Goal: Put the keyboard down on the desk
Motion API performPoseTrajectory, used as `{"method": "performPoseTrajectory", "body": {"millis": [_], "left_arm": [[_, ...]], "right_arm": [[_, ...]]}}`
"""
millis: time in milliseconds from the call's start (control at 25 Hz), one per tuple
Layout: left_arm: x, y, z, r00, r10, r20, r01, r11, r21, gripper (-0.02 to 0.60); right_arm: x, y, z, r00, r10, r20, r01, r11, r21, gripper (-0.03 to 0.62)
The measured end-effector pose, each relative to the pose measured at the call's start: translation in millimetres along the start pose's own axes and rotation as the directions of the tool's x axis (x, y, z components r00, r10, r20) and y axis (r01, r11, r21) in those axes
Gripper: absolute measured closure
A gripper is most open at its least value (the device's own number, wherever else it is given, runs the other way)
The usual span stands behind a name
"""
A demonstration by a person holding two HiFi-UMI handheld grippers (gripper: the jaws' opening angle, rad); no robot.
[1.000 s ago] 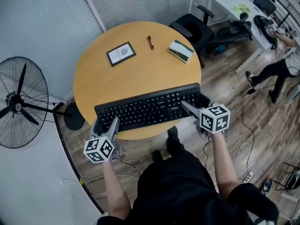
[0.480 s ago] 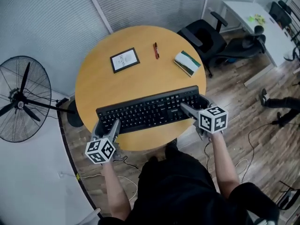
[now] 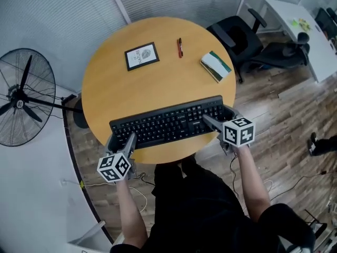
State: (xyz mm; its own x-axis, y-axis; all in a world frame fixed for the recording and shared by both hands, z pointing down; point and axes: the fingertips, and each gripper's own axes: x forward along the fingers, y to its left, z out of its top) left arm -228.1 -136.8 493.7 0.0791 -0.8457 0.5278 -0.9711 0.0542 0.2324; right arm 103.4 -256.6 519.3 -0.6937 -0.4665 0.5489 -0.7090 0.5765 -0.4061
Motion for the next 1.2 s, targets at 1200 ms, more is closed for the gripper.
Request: {"method": "performPoseTrajectory", "body": {"millis": [1200], "left_arm": [[135.3,67.3,-61.1,0.975,-0.071,-0.210,0.056,0.995,-0.077,0.204]], "right_arm": [[115.2,-58.5,-48.4,0.986,-0.087,-0.144,0.099,0.992,0.081,0.212]]}}
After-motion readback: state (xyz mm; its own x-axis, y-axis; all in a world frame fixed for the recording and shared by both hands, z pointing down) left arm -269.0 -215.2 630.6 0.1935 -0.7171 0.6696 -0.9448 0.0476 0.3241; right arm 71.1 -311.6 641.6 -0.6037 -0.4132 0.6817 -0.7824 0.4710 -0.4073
